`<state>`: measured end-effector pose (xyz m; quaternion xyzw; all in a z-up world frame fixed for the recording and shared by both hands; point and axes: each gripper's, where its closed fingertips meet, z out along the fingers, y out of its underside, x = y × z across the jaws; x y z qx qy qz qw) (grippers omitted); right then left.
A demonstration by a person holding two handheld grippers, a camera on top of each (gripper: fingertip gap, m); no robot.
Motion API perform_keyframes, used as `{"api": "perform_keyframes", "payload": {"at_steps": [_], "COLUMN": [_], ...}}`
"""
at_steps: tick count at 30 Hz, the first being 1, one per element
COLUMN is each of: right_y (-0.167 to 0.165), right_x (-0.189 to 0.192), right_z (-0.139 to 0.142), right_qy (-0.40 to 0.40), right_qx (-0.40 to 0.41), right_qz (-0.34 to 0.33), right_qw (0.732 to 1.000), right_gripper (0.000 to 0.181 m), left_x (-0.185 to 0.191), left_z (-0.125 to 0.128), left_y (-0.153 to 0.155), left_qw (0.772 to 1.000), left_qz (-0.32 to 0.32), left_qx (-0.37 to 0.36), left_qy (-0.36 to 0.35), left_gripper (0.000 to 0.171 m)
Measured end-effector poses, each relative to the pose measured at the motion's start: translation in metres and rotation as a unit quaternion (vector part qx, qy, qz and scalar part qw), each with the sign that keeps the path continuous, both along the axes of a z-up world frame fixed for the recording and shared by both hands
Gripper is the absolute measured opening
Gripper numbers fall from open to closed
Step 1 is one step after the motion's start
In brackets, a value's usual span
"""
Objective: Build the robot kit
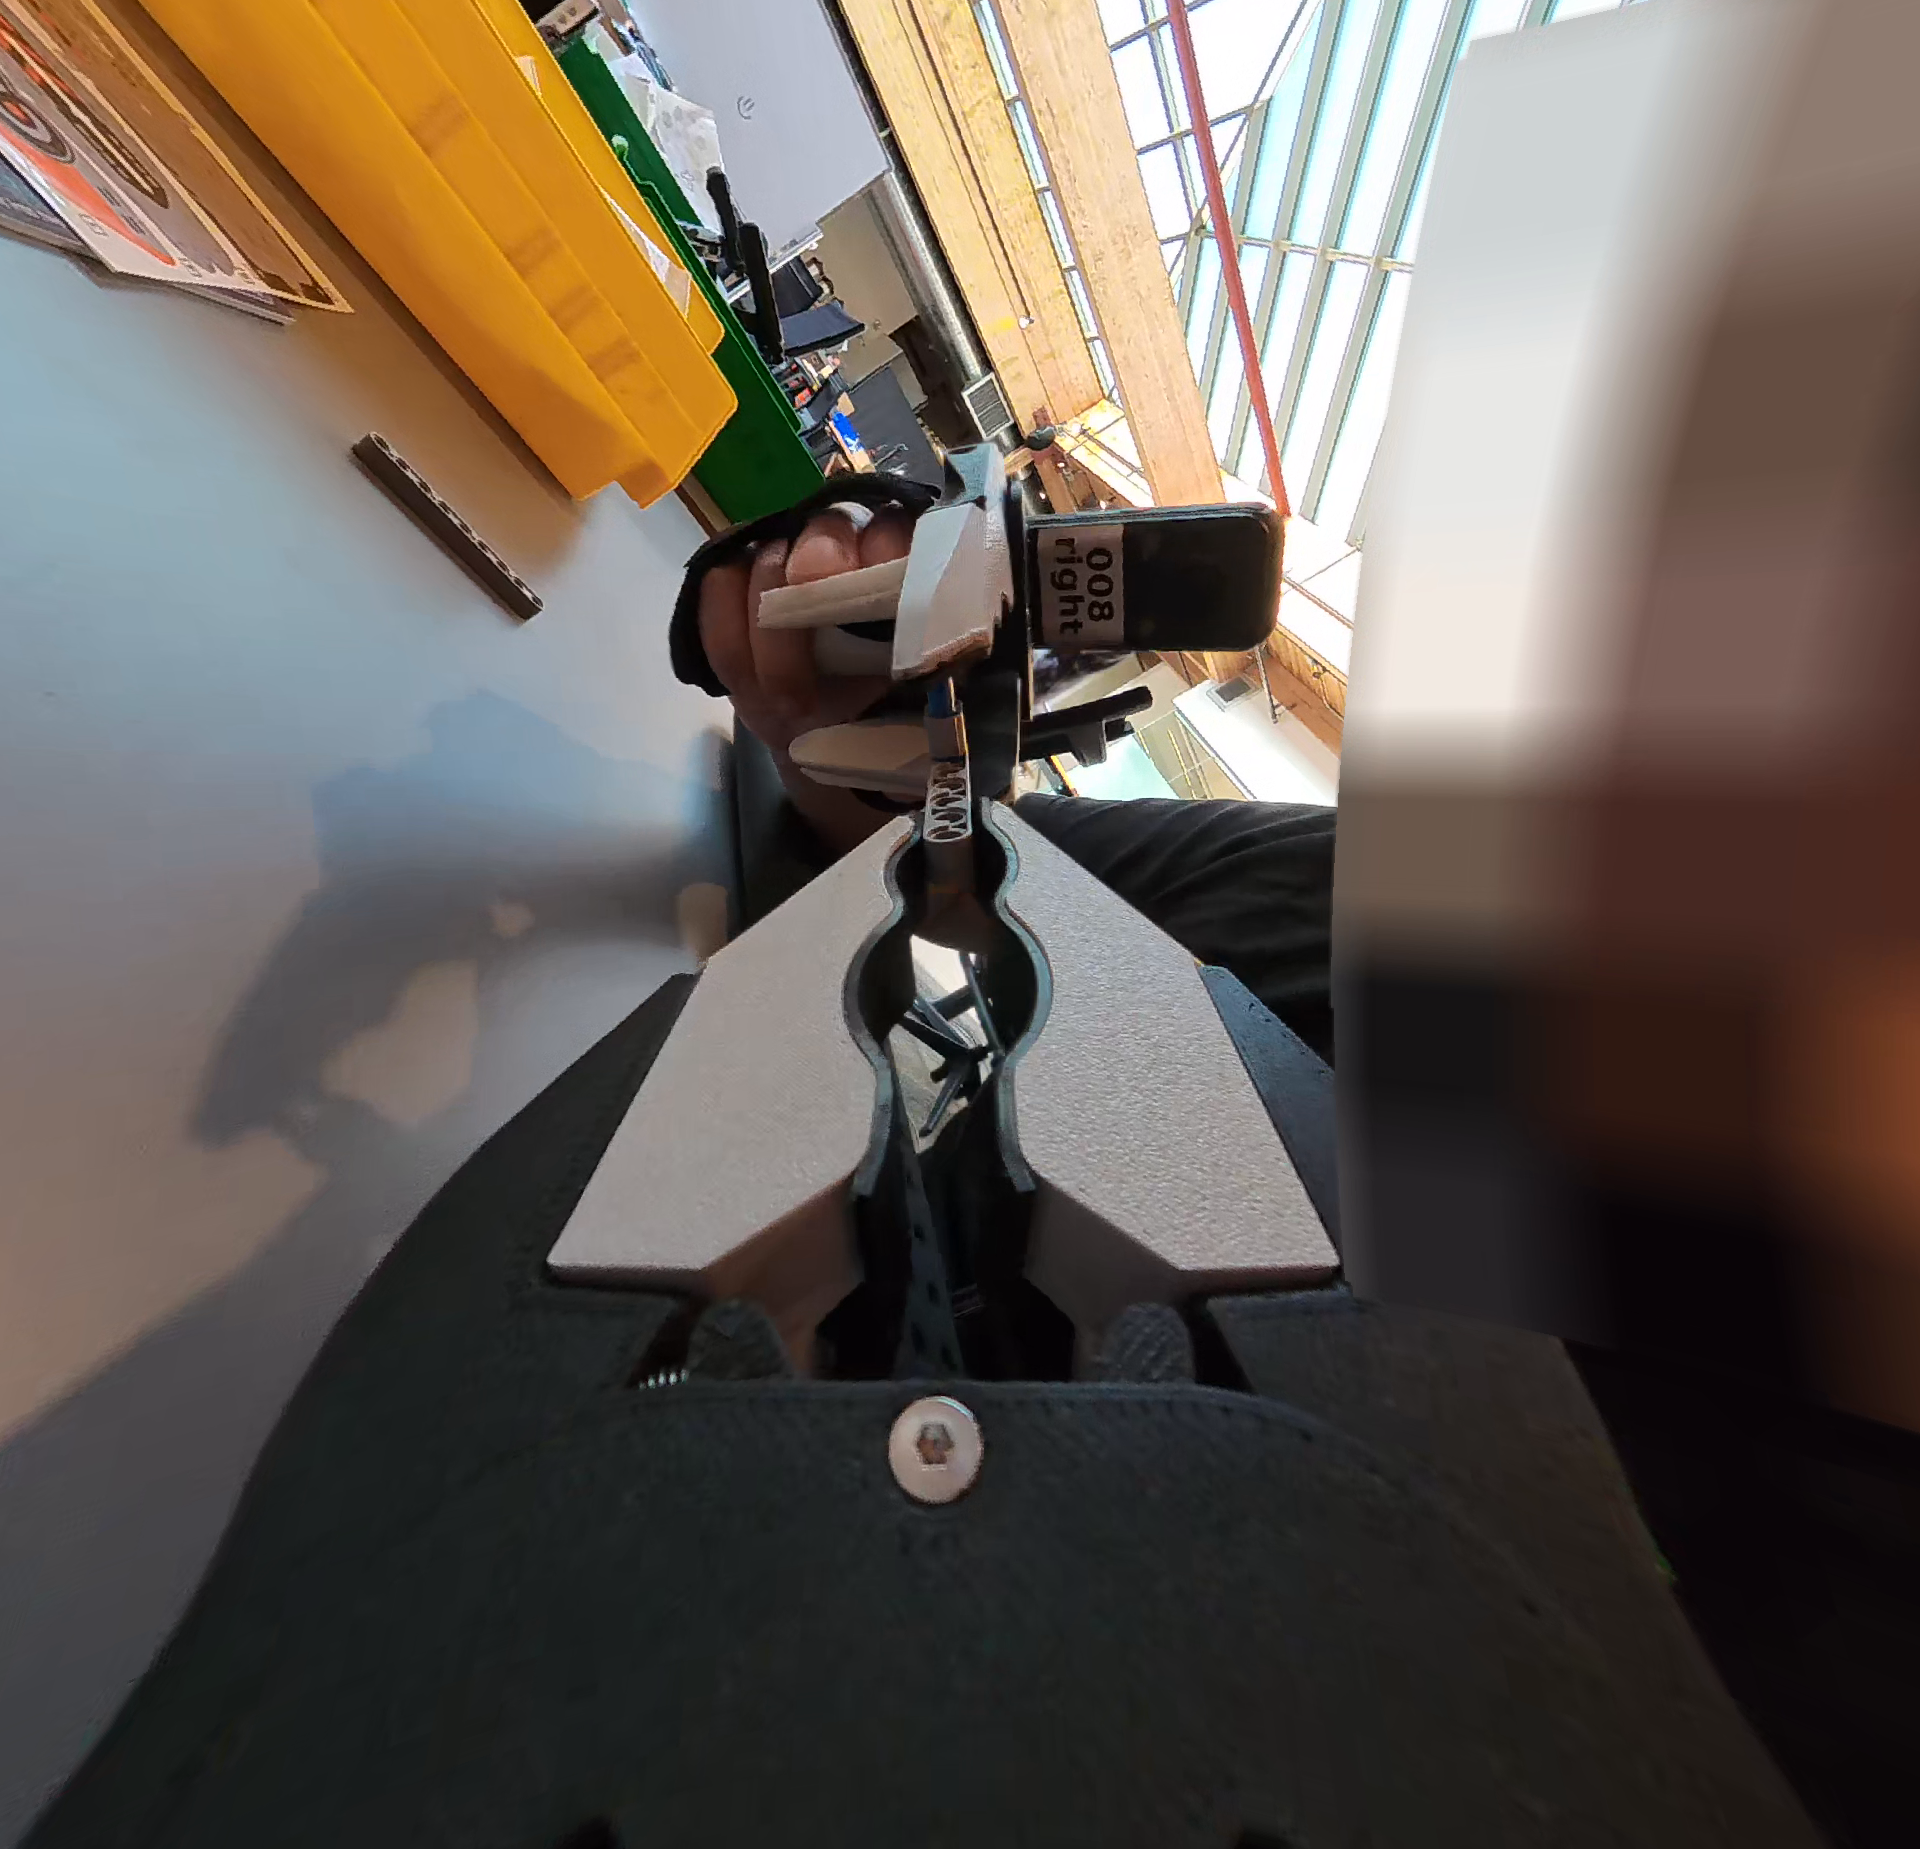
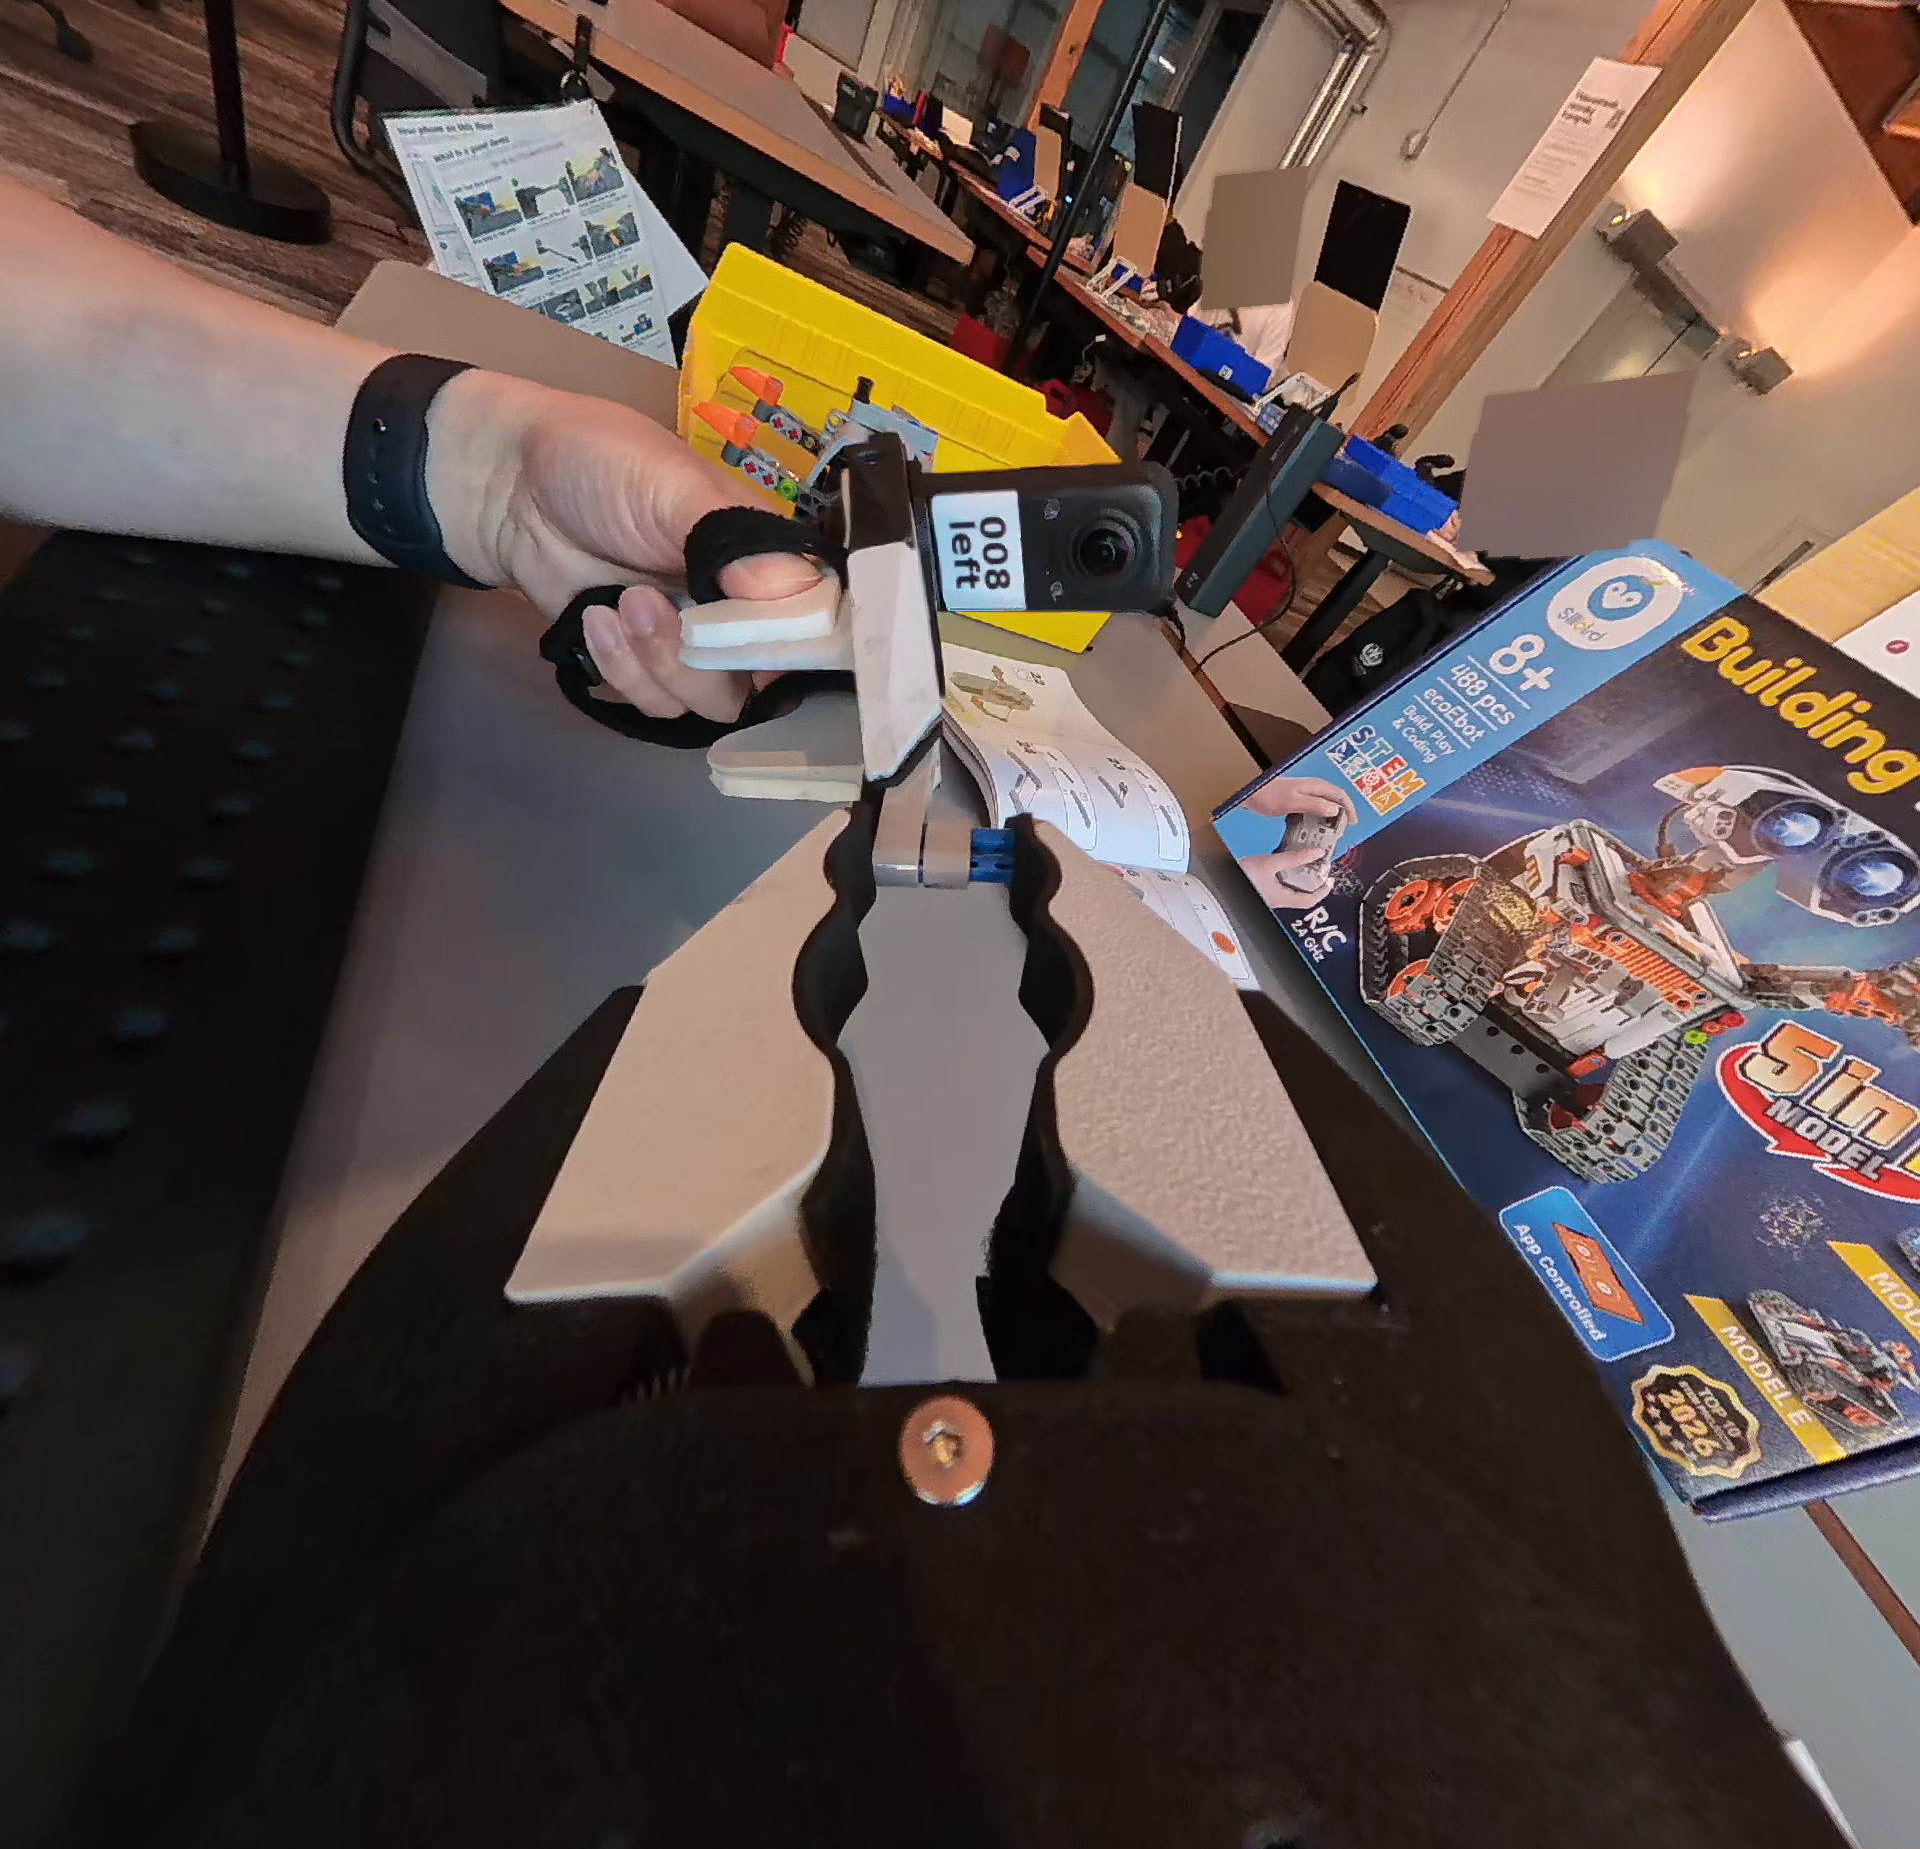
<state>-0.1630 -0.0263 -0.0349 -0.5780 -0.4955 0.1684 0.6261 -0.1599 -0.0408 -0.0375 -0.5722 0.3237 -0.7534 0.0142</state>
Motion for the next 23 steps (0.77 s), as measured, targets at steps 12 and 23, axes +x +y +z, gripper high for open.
{"api": "perform_keyframes", "payload": {"at_steps": [12,23], "right_y": [0.001,0.011], "right_x": [-0.001,-0.001], "right_z": [-0.001,0.004], "right_qy": [-0.035,0.025], "right_qx": [0.047,0.015], "right_qz": [-0.024,-0.031], "right_qw": [0.998,0.999], "right_gripper": [0.024,0.025], "left_x": [-0.001,0.000], "left_z": [0.000,0.003], "left_y": [0.001,0.012], "left_qw": [1.000,0.999], "left_qz": [0.009,0.036], "left_qx": [0.003,-0.020], "left_qy": [0.005,-0.006], "left_gripper": [0.005,0.005]}}
